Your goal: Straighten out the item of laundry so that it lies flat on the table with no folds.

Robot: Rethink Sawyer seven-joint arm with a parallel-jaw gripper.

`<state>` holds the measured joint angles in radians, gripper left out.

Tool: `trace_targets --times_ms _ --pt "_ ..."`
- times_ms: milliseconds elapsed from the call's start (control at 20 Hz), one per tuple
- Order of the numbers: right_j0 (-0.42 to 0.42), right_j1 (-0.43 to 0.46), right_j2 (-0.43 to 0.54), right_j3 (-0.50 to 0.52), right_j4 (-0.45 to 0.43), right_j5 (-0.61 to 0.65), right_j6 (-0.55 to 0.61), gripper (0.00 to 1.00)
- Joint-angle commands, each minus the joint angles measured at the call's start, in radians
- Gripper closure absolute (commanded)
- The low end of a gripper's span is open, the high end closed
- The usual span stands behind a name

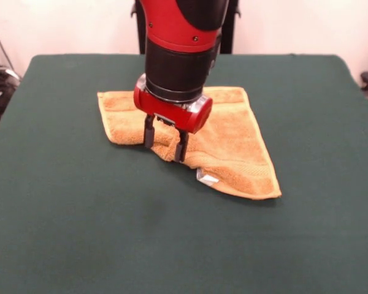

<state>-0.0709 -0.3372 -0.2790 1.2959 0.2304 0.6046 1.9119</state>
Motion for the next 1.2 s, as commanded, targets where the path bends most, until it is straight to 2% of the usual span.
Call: trace_targets --times_ms 50,800,1200 --pt "0.012 0.010 0.095 0.005 0.057 0.137 0.203 0.00" --pt "0.010 0.001 0.126 0.048 0.082 0.096 0.198 0.00" --pt "0.038 0.013 0.120 0.069 0.091 0.070 0.209 0.00"
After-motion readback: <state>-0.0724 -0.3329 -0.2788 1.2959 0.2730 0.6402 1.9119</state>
